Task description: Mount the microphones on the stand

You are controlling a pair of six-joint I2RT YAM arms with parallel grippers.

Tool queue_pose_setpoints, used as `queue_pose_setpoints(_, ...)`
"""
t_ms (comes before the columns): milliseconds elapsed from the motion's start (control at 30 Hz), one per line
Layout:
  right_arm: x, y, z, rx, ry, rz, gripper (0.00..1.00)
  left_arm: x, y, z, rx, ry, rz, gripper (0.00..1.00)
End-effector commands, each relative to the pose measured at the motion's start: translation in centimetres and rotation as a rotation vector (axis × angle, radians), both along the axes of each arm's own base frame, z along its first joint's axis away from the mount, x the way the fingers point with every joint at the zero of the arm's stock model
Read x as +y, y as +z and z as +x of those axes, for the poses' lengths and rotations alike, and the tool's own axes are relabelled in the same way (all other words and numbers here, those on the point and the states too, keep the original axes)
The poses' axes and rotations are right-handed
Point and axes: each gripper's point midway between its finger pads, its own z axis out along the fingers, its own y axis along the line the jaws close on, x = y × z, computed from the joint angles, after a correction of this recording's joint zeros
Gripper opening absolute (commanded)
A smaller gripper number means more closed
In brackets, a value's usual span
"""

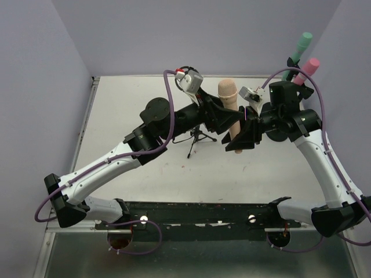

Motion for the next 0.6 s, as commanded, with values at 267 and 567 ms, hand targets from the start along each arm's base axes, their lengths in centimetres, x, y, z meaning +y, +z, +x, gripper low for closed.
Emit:
queue_pose_setpoints(267, -0.3, 0.2, -1.0, -0.012, 0.014, 0.015, 0.22, -0.5, 0.9, -1.1, 0.003, -0.086, -0.007, 0.0)
queue_pose_setpoints(567, -1.2, -2.1, 0.6, -0.148, -0.129, -0.124, 1.0, 5.9, 1.7, -0.7, -0.13, 0.024, 0.103, 0.0)
